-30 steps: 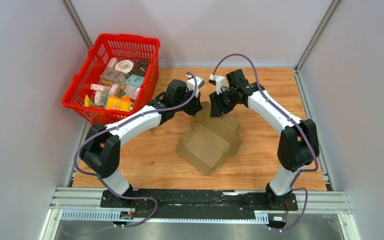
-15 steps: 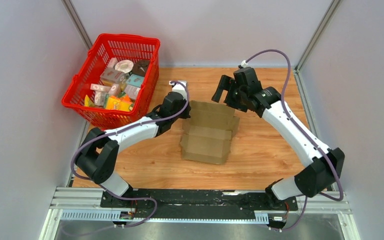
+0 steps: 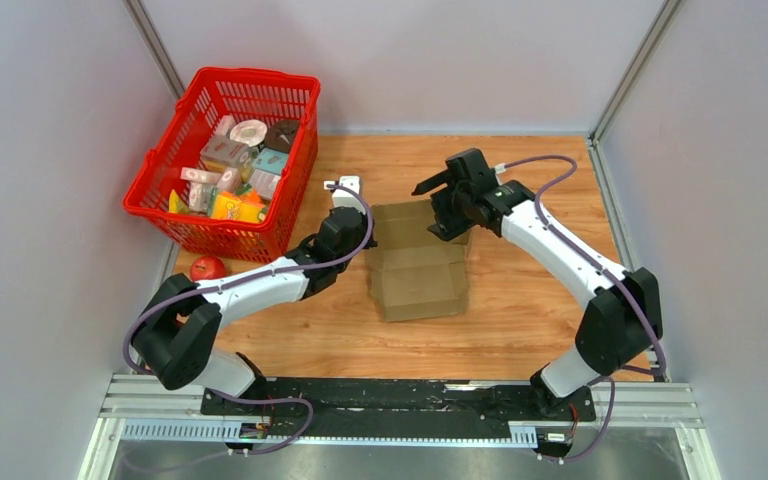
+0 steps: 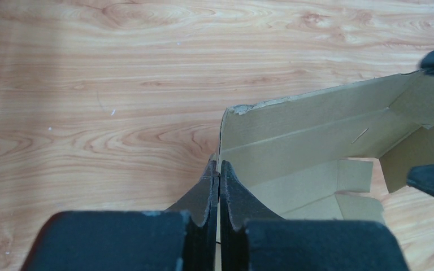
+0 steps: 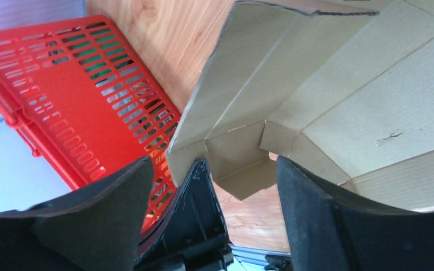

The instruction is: Fold the paper box

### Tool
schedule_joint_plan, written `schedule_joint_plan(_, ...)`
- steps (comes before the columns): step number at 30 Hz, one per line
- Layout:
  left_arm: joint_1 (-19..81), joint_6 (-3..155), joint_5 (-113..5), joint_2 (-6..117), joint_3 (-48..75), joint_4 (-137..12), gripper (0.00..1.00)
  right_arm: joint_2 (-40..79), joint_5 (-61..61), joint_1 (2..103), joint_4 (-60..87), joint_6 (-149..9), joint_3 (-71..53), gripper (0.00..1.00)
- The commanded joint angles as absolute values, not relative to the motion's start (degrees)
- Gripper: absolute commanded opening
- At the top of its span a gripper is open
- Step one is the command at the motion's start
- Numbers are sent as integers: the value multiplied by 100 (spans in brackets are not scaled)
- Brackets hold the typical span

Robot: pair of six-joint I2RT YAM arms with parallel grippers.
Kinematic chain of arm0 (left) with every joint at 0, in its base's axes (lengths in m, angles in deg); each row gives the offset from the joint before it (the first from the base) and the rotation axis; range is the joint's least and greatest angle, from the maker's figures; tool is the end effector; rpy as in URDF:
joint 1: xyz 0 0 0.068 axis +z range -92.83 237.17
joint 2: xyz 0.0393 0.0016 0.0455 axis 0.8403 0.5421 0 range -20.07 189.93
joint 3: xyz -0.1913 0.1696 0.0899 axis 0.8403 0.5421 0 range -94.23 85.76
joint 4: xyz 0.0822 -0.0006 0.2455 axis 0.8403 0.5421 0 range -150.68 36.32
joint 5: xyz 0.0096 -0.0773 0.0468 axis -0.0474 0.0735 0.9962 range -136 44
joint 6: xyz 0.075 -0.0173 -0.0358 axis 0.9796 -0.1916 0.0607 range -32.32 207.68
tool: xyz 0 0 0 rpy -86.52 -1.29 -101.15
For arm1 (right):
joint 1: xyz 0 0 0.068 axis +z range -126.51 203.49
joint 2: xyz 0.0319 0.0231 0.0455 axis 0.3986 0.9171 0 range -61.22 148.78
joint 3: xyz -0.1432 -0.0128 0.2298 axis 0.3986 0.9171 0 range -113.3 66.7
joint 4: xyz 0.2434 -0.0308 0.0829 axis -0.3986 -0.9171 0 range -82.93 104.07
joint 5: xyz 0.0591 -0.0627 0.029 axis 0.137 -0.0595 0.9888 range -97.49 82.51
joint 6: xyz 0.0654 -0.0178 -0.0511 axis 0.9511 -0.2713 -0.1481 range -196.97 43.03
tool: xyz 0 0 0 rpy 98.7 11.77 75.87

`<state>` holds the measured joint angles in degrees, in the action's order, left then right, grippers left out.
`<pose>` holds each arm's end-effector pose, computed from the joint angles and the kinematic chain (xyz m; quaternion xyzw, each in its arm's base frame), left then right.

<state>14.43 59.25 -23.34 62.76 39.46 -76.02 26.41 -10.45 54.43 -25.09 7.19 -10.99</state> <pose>0.2771 -0.2170 0.2259 -0.0094 0.8165 -0.1906 0.5449 0.3069 0.1794 0.2805 0.4276 0.8334 0.2818 0.2078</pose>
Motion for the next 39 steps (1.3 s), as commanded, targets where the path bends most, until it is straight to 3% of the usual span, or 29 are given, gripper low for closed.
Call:
schedule_joint_plan(1,1393,5946,-2191,6141,3997,-8186,0,3044,-987,5434,-2206,1716,-1345,75)
schedule_joint_plan(12,1314,6412,-2420,6158,4200,-8670,0,3589,-986,5355,-2223,1822,-1697,68)
schedule_joint_plan(14,1297,6473,-2429,6167,4200,-8661,0,3633,-916,5346,-2171,1900,-1636,62)
schedule_joint_plan(16,1288,6535,-2411,6176,4200,-8670,0,3642,-837,5329,-1970,1953,-1531,48)
schedule_joint_plan(20,1262,6667,-2420,6193,4200,-8714,0,3634,-451,5285,-1609,2216,-1241,45)
schedule_joint_plan(22,1244,6746,-2437,6202,4182,-8731,0,3651,-424,5259,-1459,2209,-1135,32)
schedule_joint_plan(26,1218,6869,-2543,6185,4243,-8766,0,3695,-371,5232,-1371,2208,-1064,24)
schedule_joint_plan(27,1217,6887,-2578,6167,4252,-8784,1,3695,-345,5223,-1292,2200,-1029,17)
schedule_joint_plan(30,1226,6940,-2666,6045,4331,-8749,13,3687,-169,5188,-924,2200,-775,0)
schedule_joint_plan(31,1226,6922,-2562,5992,4340,-8558,20,3660,-56,5179,-835,2208,-687,0)
schedule_joint_plan(32,1226,6826,-2491,5826,4358,-8416,36,3625,-11,5171,-730,2200,-495,0)
schedule_joint_plan(34,1226,6703,-2315,5614,4428,-8057,46,3572,50,5153,-527,2130,-362,0)
schedule_joint_plan(36,1218,6536,-2253,5263,4577,-7862,64,3493,103,5136,-353,2103,-186,0)
schedule_joint_plan(37,1226,6474,-2236,5157,4621,-7583,70,3467,164,5135,-299,2129,-116,0)
schedule_joint_plan(39,1226,6316,-2192,4841,4762,-7361,70,3414,218,5109,-193,2173,33,0)
